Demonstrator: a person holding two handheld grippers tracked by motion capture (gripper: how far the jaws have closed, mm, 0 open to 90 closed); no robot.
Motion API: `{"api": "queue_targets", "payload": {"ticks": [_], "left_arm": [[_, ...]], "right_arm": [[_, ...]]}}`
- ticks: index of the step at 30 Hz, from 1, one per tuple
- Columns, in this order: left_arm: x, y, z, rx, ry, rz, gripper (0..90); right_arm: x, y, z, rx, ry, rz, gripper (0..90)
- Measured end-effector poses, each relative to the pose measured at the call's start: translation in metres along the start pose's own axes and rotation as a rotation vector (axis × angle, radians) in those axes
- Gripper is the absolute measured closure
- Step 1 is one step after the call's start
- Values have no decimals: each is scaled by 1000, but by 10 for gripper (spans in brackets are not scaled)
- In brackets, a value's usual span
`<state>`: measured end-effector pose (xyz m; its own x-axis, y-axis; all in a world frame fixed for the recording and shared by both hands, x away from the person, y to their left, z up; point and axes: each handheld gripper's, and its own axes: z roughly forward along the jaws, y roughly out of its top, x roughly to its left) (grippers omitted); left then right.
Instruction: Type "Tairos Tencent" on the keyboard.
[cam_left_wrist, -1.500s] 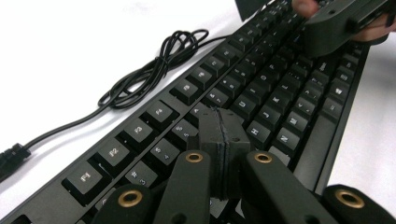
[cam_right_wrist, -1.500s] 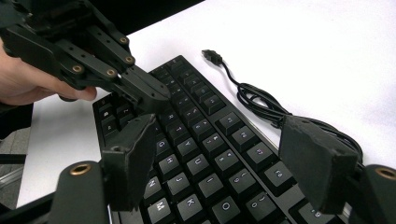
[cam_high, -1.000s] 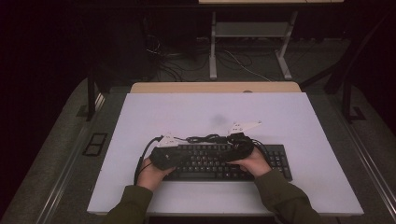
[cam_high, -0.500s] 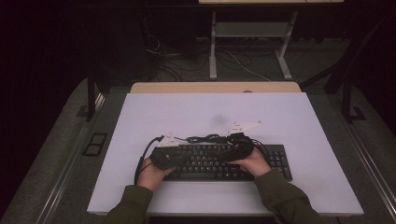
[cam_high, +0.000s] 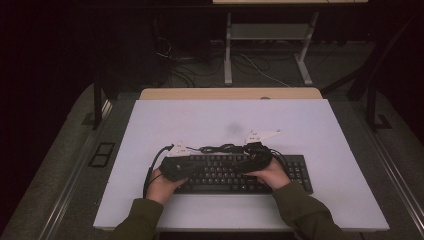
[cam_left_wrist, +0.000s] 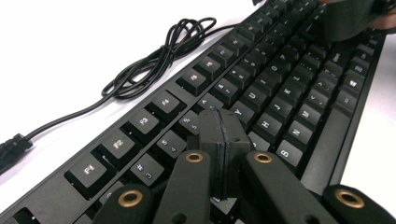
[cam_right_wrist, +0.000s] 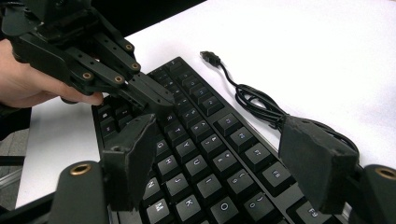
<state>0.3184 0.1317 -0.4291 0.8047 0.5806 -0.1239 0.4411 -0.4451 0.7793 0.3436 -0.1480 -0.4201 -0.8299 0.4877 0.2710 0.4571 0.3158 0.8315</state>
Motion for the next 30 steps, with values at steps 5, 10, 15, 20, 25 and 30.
{"api": "queue_targets", "payload": {"ticks": [5,10,15,20,25,30], "left_arm": [[-2,1,-4,-19,-5,-5,854],[-4,2,-8,-35,-7,-4,785],[-5,0,-12,-48,-12,0,689],[-5,-2,-16,-60,-16,-3,557],[-5,-5,-19,-65,-21,-2,446],[-5,-7,-21,-74,-22,-6,365]], "right_arm": [[0,0,-1,-1,1,-1,279],[0,0,-2,-1,0,3,302],[0,0,-3,3,0,1,367],[0,-1,-3,16,8,-7,499],[2,-2,-3,40,11,-27,630],[3,-3,-2,70,6,-45,739]]}}
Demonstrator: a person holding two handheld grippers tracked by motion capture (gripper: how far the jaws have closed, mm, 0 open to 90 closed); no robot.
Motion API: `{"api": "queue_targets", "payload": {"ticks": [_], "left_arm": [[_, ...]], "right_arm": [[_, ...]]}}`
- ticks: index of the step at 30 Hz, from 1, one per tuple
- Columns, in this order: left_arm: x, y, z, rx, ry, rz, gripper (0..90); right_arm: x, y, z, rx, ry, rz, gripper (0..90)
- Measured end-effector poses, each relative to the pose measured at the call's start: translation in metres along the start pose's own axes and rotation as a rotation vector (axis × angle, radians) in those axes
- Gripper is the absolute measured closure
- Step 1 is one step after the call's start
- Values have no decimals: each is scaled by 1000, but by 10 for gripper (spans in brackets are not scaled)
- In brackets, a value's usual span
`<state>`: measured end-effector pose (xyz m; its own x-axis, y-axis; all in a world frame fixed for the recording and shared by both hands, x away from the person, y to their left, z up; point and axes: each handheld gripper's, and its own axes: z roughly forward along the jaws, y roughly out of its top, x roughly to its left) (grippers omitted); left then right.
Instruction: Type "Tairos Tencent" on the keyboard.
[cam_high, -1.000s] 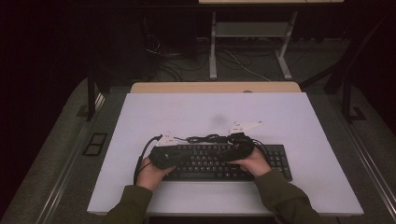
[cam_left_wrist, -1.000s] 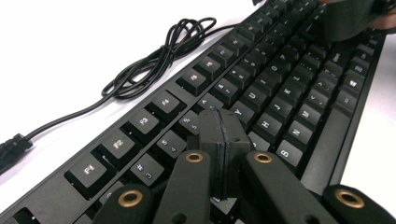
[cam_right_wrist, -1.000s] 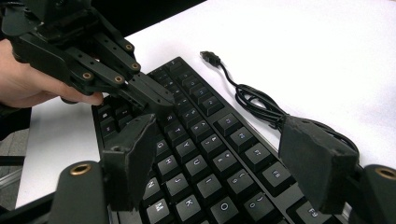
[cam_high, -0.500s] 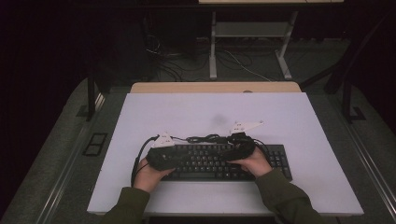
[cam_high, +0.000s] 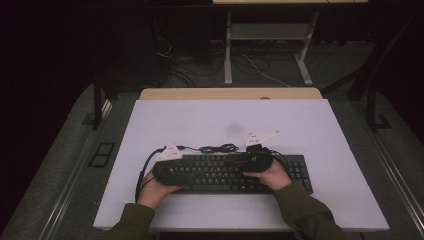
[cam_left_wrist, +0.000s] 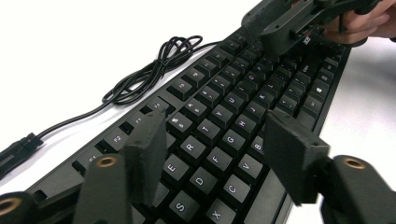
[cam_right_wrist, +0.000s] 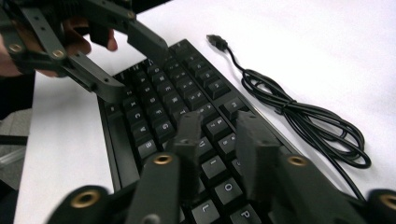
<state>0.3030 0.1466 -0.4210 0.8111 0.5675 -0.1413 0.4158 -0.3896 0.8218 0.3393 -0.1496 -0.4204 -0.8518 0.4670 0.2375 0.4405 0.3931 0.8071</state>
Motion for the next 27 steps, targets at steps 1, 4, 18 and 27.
{"api": "queue_targets", "payload": {"ticks": [1,4,18,27], "left_arm": [[0,0,-1,0,1,3,352],[1,-2,-2,-6,0,0,314],[1,-4,-5,-13,0,-3,225],[2,-4,-6,-14,5,-4,222]], "right_arm": [[0,0,0,5,-2,-1,760],[0,-1,1,32,-7,-12,829],[-3,-7,8,117,-34,-25,893],[-4,-9,9,135,-38,-21,893]]}}
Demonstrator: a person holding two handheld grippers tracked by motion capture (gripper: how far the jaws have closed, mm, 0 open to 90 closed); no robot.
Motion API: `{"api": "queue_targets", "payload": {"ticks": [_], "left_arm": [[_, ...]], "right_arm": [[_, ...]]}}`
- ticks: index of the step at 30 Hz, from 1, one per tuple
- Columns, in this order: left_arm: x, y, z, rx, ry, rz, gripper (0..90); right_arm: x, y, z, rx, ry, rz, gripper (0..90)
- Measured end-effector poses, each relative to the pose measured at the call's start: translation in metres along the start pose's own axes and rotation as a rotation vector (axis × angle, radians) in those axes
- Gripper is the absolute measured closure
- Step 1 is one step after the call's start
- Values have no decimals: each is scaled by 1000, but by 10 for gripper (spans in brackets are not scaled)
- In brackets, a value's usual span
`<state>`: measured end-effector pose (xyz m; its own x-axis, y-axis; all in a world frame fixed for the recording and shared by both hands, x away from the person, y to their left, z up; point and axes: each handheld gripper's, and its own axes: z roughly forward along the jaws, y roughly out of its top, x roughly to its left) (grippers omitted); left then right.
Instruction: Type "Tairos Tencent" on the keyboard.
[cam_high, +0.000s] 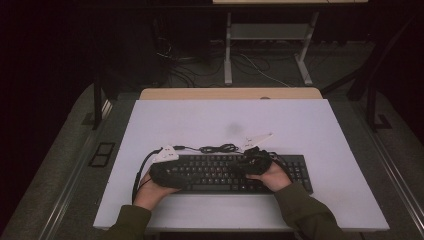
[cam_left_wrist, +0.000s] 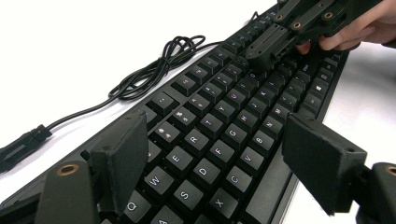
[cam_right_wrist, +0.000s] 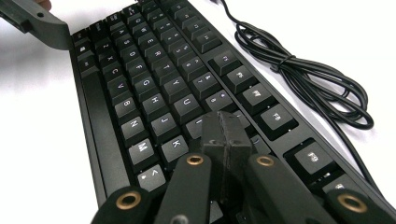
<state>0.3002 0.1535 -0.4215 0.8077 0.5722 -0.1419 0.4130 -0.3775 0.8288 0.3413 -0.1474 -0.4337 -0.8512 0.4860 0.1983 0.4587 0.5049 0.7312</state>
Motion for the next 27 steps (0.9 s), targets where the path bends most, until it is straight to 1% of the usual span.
{"api": "queue_targets", "payload": {"ticks": [9,14,18,24,27], "left_arm": [[1,0,-1,-6,7,-3,221],[1,0,-2,-6,9,-1,221],[2,0,-2,-8,11,3,221],[2,0,-4,-10,15,-3,222],[2,0,-4,-10,15,-2,222]], "right_arm": [[0,-1,2,11,1,1,893],[0,-2,4,23,-6,-12,894],[1,-2,4,24,-4,-12,894],[1,-1,3,24,-5,-12,893],[2,0,2,15,-1,-12,893]]}}
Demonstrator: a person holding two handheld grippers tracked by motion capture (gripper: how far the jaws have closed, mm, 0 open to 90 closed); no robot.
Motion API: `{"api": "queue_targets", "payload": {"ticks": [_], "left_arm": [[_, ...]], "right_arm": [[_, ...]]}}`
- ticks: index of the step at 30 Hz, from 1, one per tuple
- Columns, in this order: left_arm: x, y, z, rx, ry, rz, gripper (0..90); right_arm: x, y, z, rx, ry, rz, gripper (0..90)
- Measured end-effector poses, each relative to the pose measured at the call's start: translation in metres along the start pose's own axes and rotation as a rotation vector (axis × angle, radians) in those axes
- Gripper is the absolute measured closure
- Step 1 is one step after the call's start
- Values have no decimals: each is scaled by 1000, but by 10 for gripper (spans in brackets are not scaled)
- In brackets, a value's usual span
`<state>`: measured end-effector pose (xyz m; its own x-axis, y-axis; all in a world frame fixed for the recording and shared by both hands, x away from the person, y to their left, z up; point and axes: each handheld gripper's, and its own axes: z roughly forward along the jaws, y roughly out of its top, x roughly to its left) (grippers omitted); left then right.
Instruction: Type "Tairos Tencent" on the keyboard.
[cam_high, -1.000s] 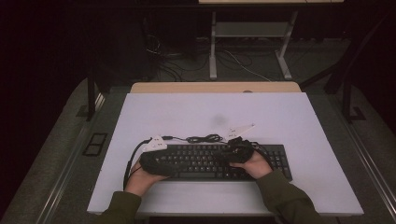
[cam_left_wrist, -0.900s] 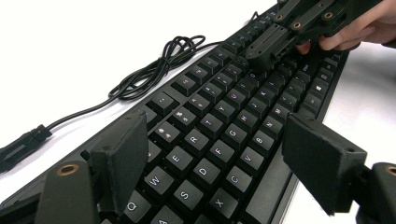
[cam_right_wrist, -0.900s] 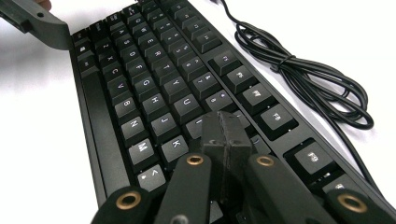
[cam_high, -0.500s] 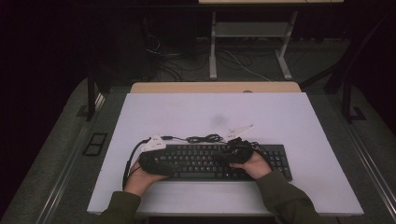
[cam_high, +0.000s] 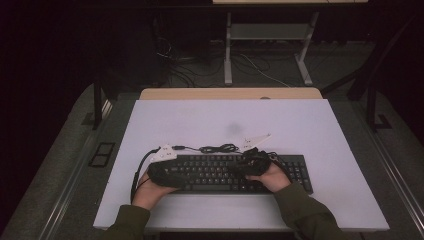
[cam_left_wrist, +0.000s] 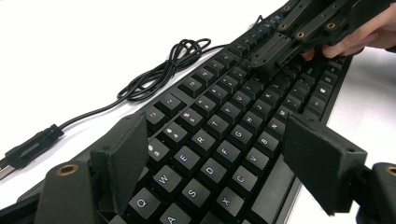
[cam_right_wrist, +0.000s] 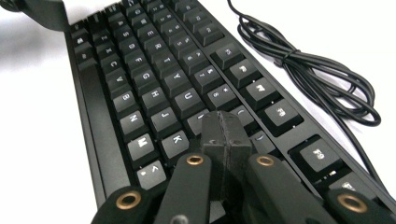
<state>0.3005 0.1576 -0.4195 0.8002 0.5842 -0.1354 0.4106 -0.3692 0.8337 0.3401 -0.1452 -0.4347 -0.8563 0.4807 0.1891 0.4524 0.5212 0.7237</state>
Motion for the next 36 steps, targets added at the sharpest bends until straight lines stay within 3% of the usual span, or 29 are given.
{"api": "queue_targets", "payload": {"ticks": [10,13,20,24,36], "left_arm": [[0,0,-1,-2,2,4,223],[0,0,-1,-3,2,3,224],[1,0,-2,-3,5,7,228],[1,0,-3,-3,10,-1,232],[2,-1,-7,3,16,9,275]], "right_arm": [[2,2,-2,-17,1,-5,889],[2,3,-4,-32,10,1,851],[0,3,-8,-66,22,26,685],[-2,3,-10,-93,21,37,547],[-6,0,-11,-165,-34,60,168]]}}
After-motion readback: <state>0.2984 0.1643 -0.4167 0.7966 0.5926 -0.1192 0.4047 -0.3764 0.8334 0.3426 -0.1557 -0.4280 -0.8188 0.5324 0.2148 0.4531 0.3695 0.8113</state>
